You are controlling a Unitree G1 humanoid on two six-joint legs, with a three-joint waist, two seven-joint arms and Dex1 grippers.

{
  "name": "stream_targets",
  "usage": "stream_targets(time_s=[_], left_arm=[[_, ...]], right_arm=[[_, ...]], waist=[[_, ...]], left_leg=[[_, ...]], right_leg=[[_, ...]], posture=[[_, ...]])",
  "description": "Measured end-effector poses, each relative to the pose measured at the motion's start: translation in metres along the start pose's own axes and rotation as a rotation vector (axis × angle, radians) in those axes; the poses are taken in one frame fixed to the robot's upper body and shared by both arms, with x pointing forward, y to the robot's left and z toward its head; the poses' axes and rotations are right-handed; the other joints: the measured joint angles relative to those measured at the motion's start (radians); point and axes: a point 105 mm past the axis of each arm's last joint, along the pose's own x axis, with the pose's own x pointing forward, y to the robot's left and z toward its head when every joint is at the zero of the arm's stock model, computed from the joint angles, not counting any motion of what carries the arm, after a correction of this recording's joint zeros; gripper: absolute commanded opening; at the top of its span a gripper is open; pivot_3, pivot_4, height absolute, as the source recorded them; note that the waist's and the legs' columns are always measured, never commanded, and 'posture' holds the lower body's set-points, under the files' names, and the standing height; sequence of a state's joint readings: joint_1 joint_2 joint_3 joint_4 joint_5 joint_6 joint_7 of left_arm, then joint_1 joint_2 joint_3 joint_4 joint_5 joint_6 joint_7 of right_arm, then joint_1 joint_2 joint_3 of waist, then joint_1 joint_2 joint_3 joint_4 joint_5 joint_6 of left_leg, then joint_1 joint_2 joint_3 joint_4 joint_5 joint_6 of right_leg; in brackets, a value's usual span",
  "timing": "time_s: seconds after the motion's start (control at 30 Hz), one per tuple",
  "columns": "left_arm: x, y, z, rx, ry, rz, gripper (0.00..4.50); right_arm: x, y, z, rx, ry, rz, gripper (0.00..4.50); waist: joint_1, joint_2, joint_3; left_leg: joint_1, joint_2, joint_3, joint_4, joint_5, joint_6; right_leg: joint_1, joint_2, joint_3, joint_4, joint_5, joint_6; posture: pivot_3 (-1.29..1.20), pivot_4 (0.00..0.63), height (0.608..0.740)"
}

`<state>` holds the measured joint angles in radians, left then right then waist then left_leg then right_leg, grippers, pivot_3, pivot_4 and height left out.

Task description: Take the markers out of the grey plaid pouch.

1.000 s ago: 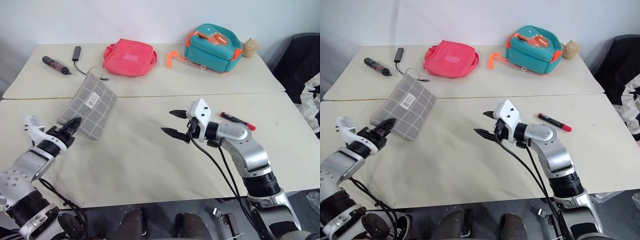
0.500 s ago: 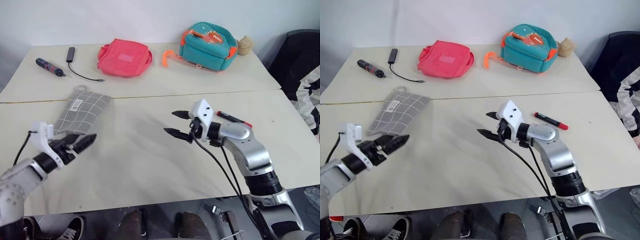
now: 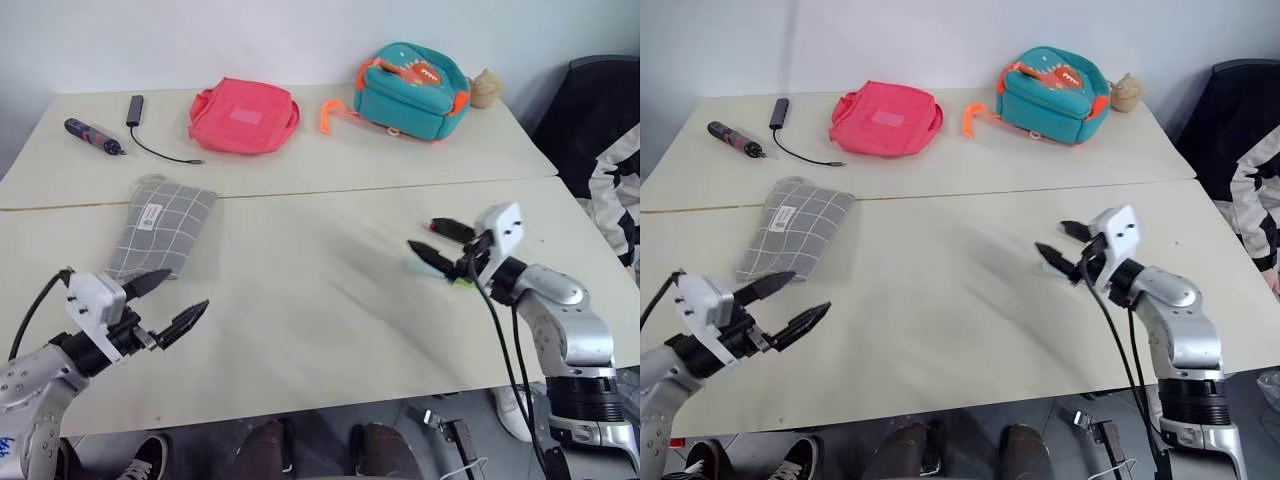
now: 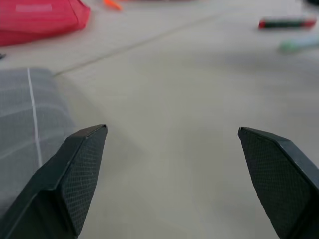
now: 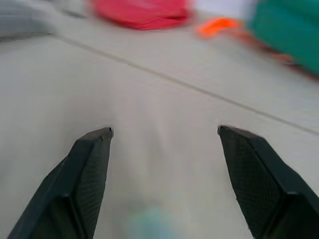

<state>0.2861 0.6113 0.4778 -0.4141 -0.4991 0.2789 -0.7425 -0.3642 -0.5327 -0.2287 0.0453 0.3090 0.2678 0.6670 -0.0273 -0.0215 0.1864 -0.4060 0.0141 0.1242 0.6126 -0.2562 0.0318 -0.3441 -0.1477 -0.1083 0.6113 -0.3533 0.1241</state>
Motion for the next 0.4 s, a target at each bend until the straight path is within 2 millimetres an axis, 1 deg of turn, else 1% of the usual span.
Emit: stream_targets(time_s=[0.1,0.17,0.2,0.27,0.4], left_arm=[[-0.002,-0.009,-0.011,0.007,0.023,-0.008,4.46],[-0.002,-0.012,-0.013,0.017,0.016,-0.007,4.46],[-0.001,-0.014,-0.013,0.017,0.01,-0.01,4.46],[-0.001,-0.019,-0.015,0.017,0.002,-0.021,4.46],[-0.003,-0.026,-0.017,0.034,-0.001,-0.045,4.46]], right_arm=[[-0.01,-0.048,-0.012,-0.018,0.039,-0.271,3.54],[-0.021,-0.075,-0.019,-0.023,0.07,-0.418,3.54],[-0.027,-0.083,-0.024,-0.042,0.096,-0.457,3.54],[-0.034,-0.092,-0.032,-0.065,0.121,-0.51,3.54],[-0.047,-0.1,-0.048,-0.064,0.15,-0.574,3.54]], waist=[[0.003,0.001,0.0],[0.004,0.001,0.0],[0.003,0.001,0.0],[0.0,0.002,0.0],[-0.005,0.002,0.0]], left_leg=[[0.0,0.0,0.0,0.0,0.0,0.0],[0.0,0.0,-0.001,0.0,0.0,0.0],[0.0,0.0,-0.001,0.0,0.0,0.0],[0.0,0.0,-0.001,0.0,0.001,0.0],[0.0,0.001,0.0,0.0,0.004,0.006]], right_leg=[[0.0,-0.001,0.0,0.0,0.0,0.0],[0.0,0.0,0.0,0.0,0.0,0.0],[0.0,0.0,0.0,0.0,0.0,0.0],[0.0,0.0,-0.001,0.0,0.0,-0.001],[0.0,0.001,-0.001,0.0,0.0,-0.001]], posture=[[0.0,0.15,0.74],[0.0,0.15,0.74],[0.0,0.15,0.74],[0.0,0.15,0.74],[0.0,0.15,0.74]])
